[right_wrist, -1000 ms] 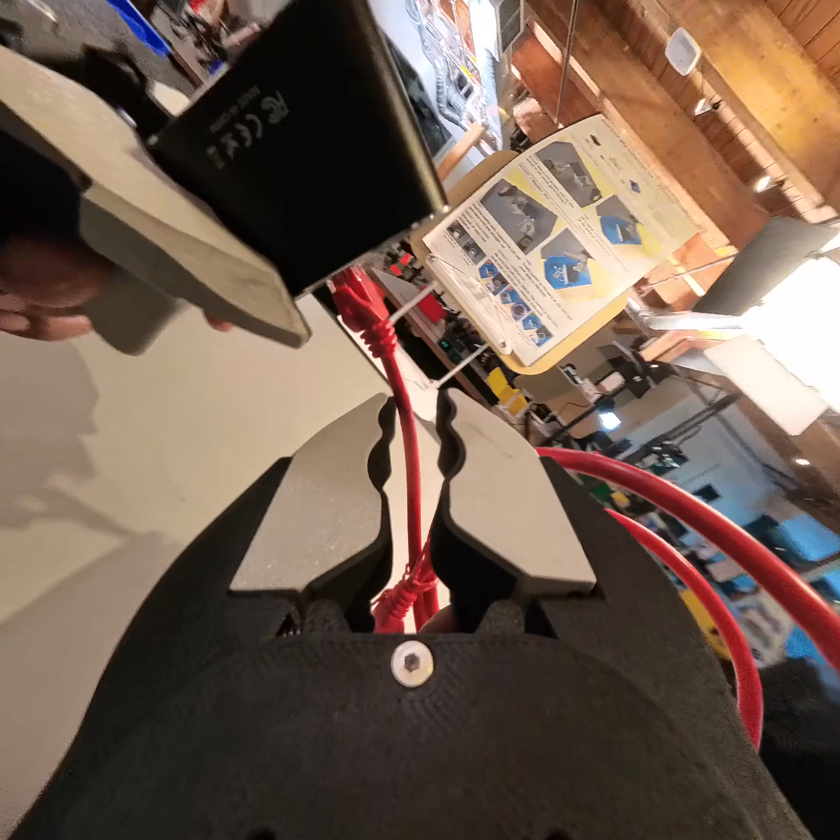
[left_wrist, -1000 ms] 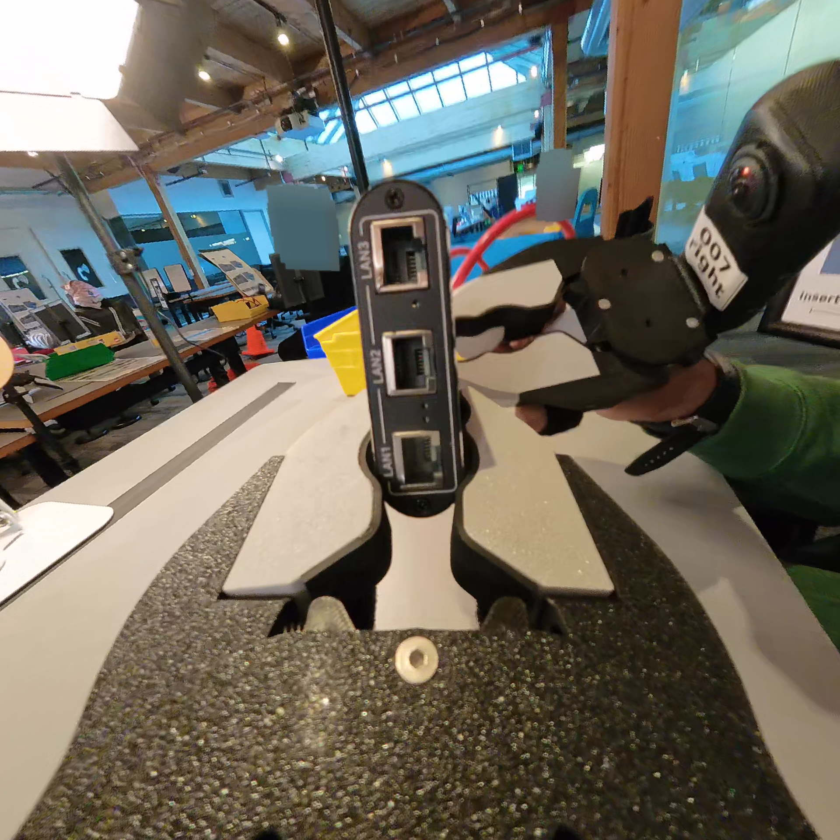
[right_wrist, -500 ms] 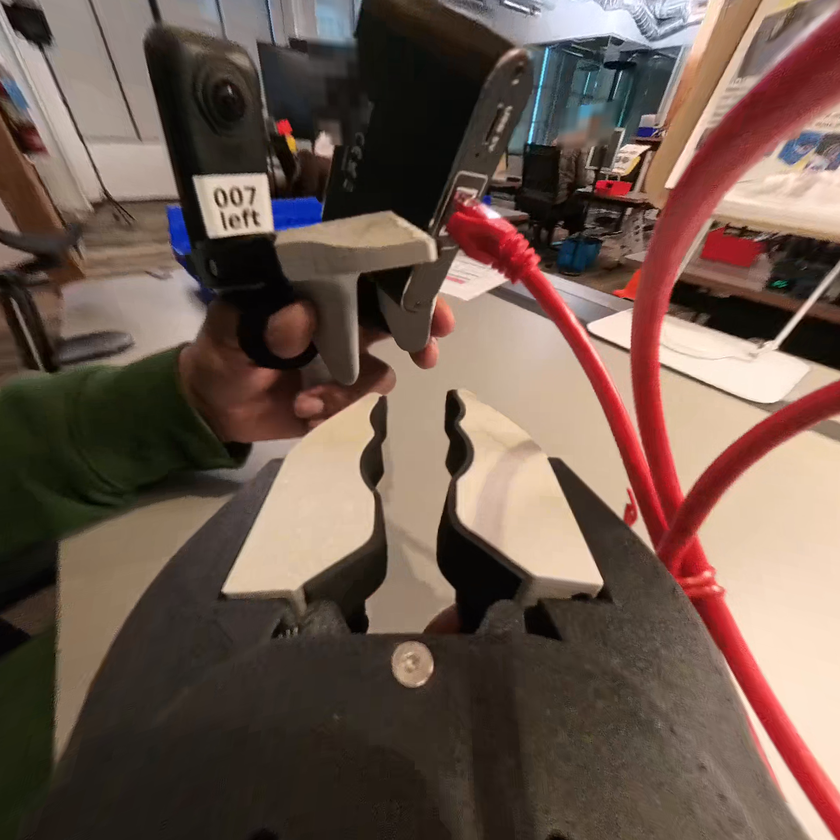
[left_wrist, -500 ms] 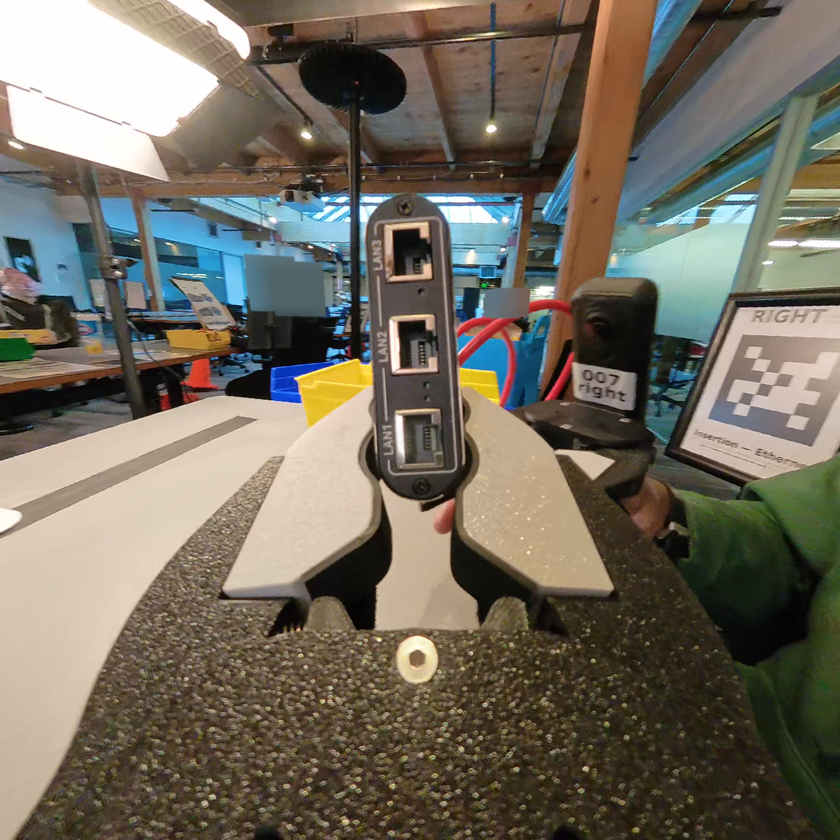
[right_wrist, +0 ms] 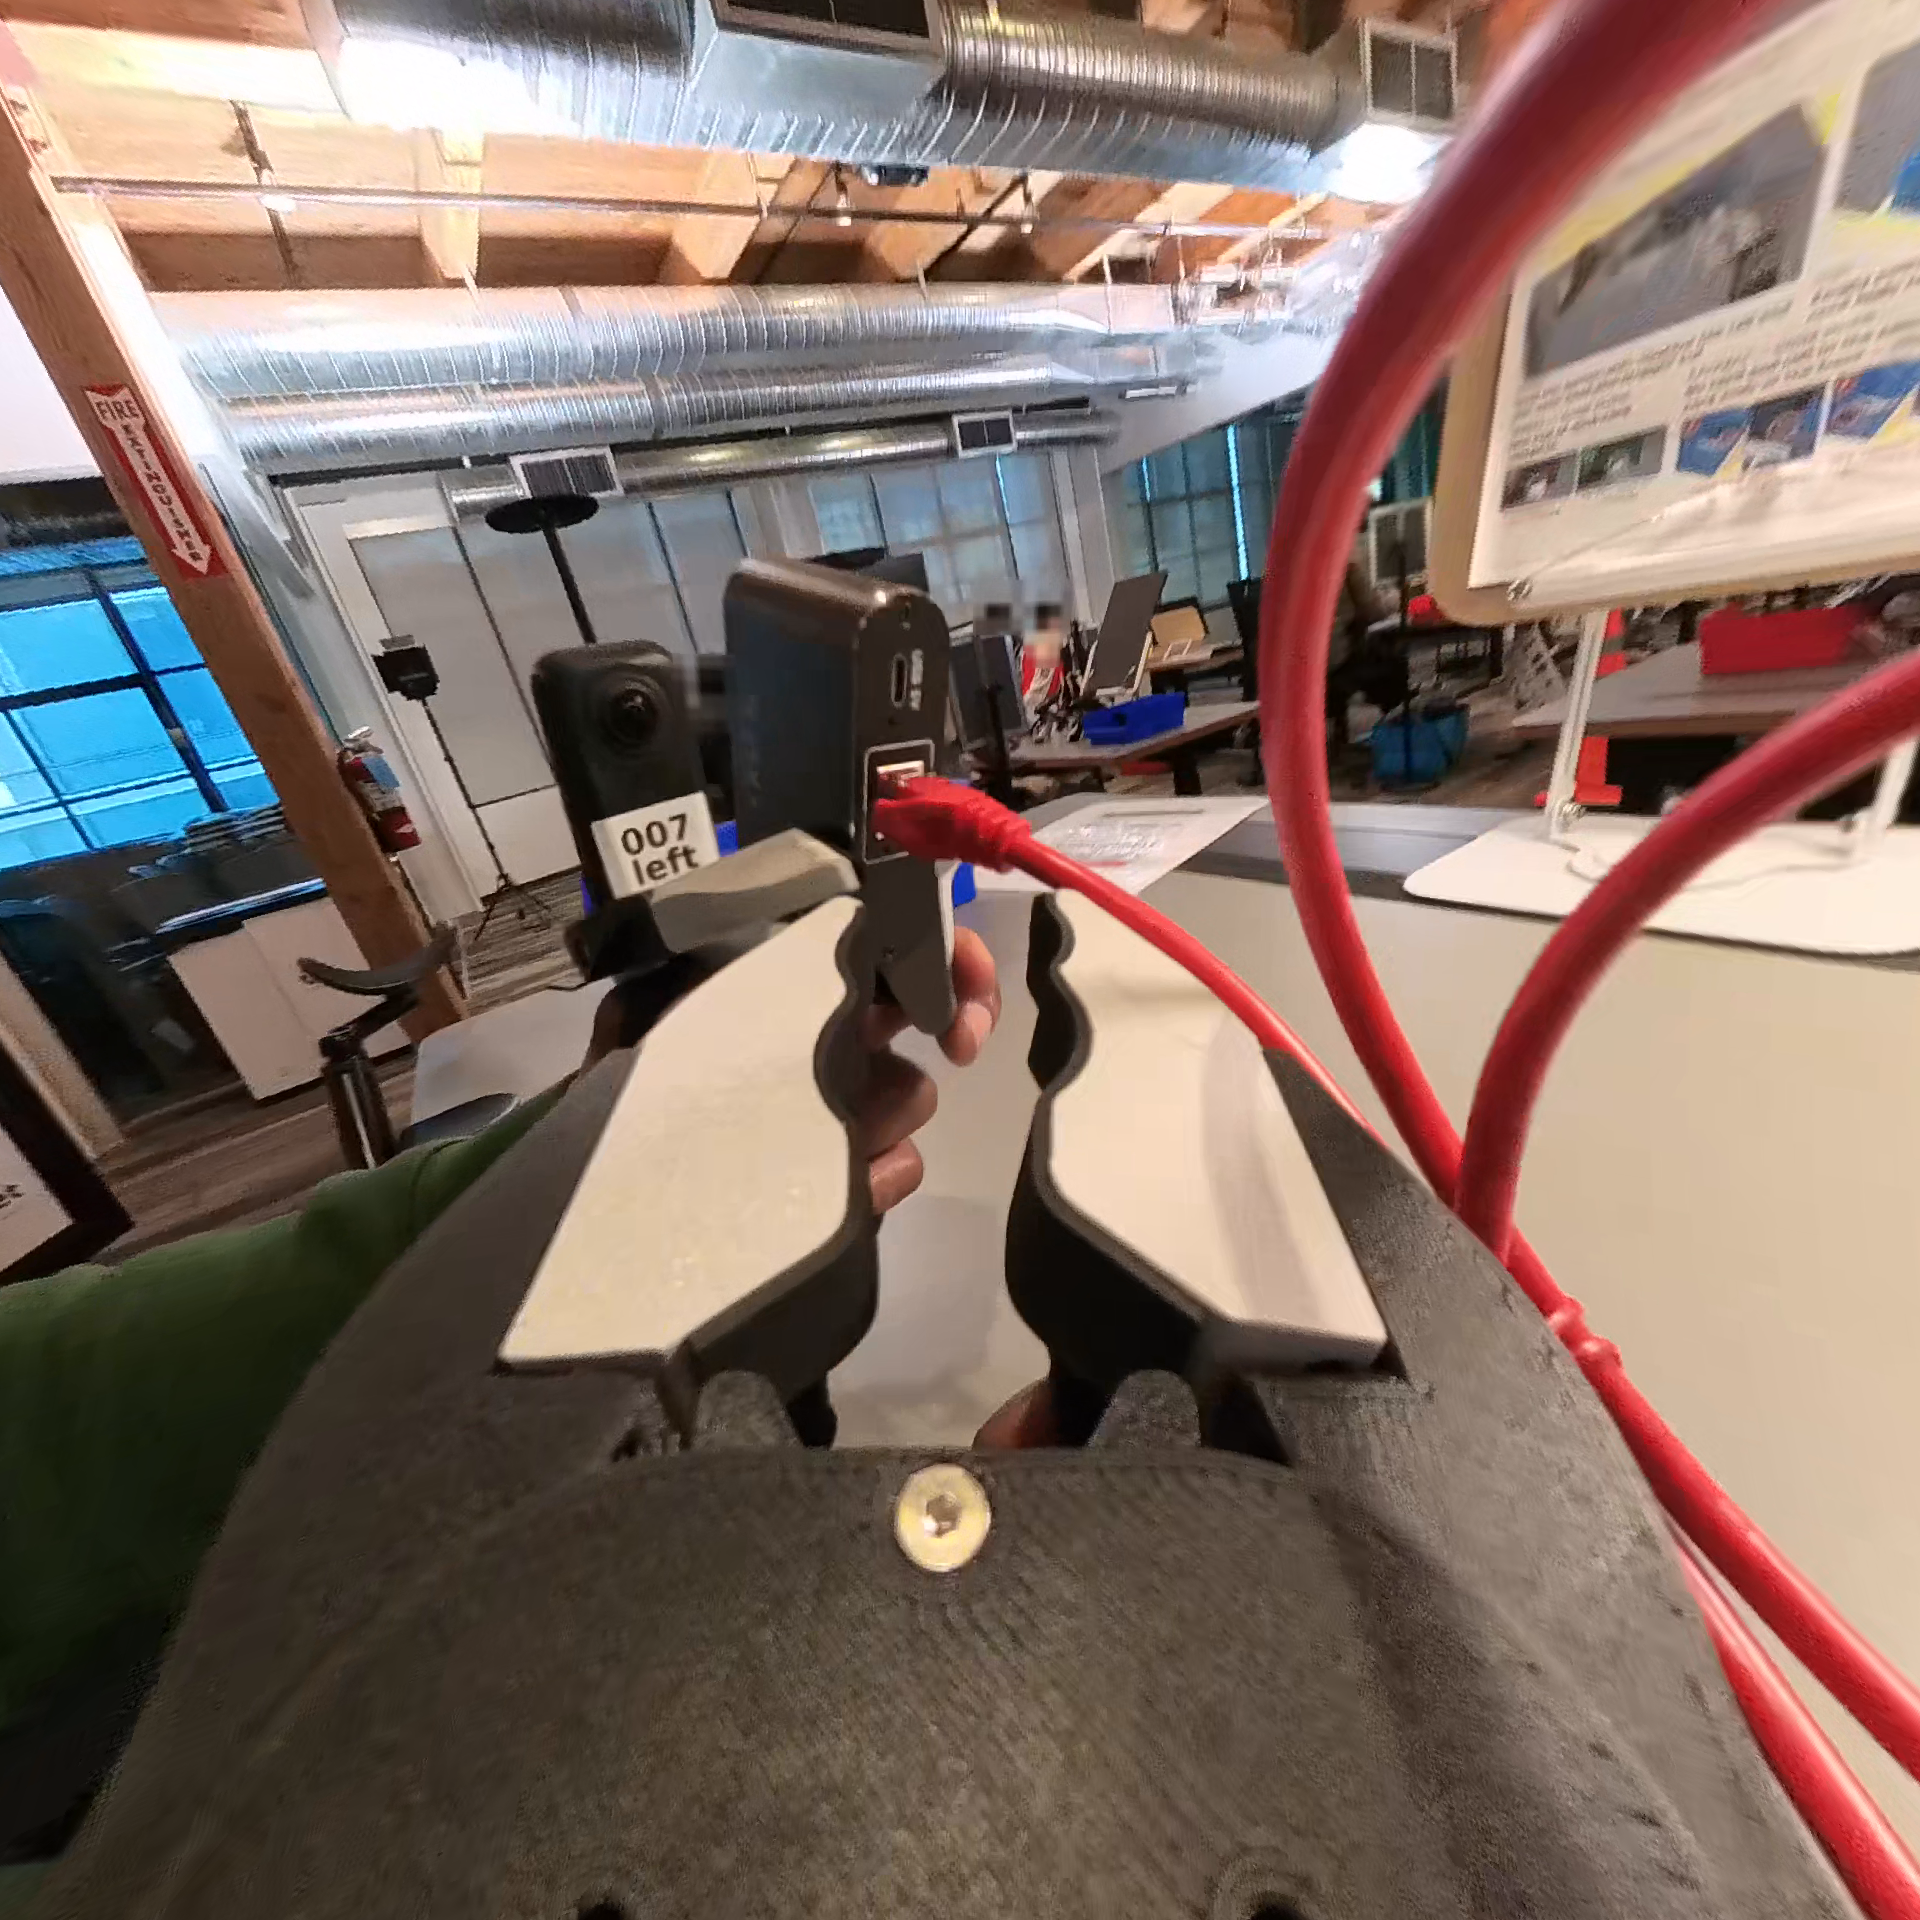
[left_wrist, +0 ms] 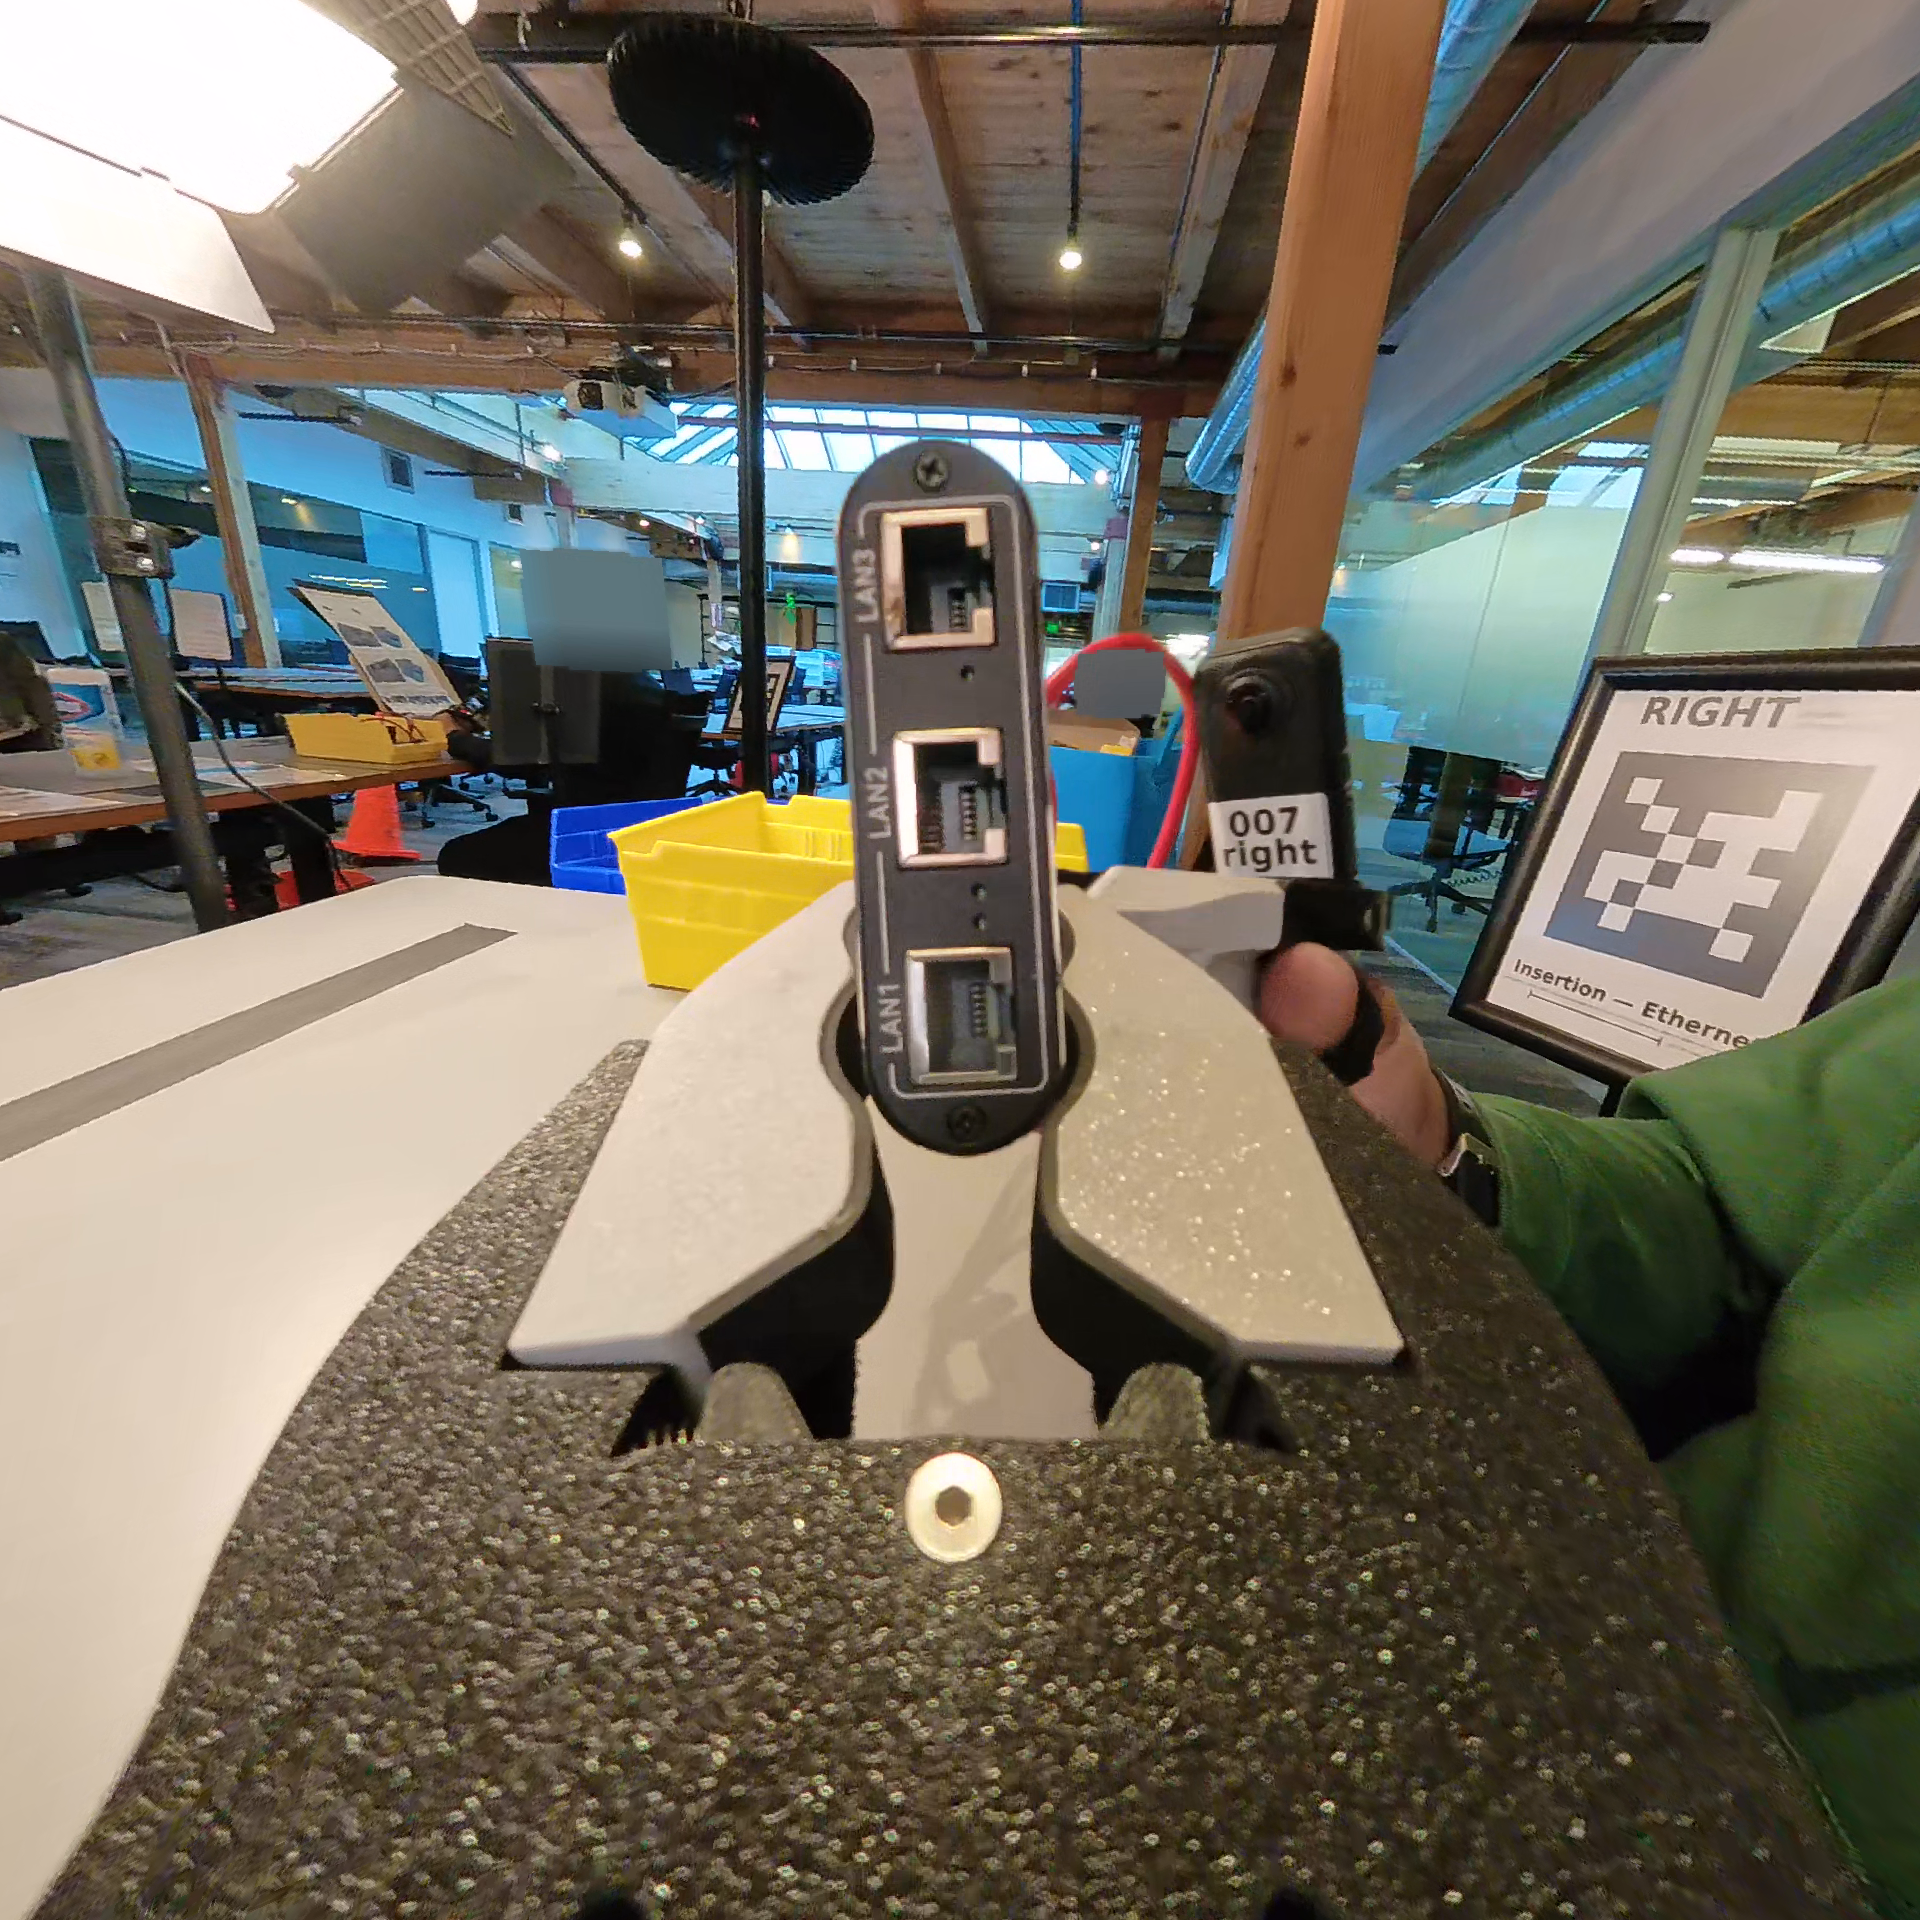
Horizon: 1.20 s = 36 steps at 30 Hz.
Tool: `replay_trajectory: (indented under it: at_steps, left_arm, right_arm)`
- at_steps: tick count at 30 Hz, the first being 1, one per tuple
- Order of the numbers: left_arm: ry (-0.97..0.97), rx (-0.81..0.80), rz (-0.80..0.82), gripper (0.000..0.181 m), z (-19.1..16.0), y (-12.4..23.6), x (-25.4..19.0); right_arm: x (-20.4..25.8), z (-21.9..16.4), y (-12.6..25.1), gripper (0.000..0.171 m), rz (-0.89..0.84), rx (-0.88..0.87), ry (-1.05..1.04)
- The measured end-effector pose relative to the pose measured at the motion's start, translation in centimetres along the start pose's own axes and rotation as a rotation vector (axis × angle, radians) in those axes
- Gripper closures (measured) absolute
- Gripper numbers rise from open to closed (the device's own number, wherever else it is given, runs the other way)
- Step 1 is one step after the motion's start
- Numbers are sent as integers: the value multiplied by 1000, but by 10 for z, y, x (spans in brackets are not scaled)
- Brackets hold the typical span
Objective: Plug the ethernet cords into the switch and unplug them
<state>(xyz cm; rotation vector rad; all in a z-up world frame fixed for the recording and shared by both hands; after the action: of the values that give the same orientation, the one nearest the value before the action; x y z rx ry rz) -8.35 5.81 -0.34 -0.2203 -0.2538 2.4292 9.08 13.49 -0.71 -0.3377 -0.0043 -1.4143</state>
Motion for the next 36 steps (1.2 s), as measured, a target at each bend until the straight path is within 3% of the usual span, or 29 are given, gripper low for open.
replay_trajectory:
  at_steps: [4, 8, 16, 26, 36]
  left_arm:
    - [-42, 30, 35, 154, -2, 0, 1]
    - [-49, -66, 77, 154, 4, 4, 2]
    - [-34, -83, 31, 154, 4, 5, 1]
    - [-78, -17, 57, 153, 0, -2, -2]
    - [-107, 42, 119, 151, -4, -6, -1]
  right_arm:
    - [-1, 7, 6, 141, -42, -80, 33]
    - [4, -2, -2, 143, 83, 32, -50]
    - [1, -26, -17, 142, 73, 185, -221]
    - [-1, -18, -14, 138, 3, 149, -124]
    - [-10, -11, -11, 134, -50, 68, -183]
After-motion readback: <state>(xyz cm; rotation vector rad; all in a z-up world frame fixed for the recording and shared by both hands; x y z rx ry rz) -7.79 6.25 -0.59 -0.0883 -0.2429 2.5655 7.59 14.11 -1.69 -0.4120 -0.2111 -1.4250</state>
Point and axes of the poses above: each gripper's, where its closed fingertips meet, y back along the fingers, z out of its top, x = y × z across the jaws, the point moved 10 cm from there along y, back along the fingers, and after that the axes turned 5 degrees about z, right-handed, at the moved point
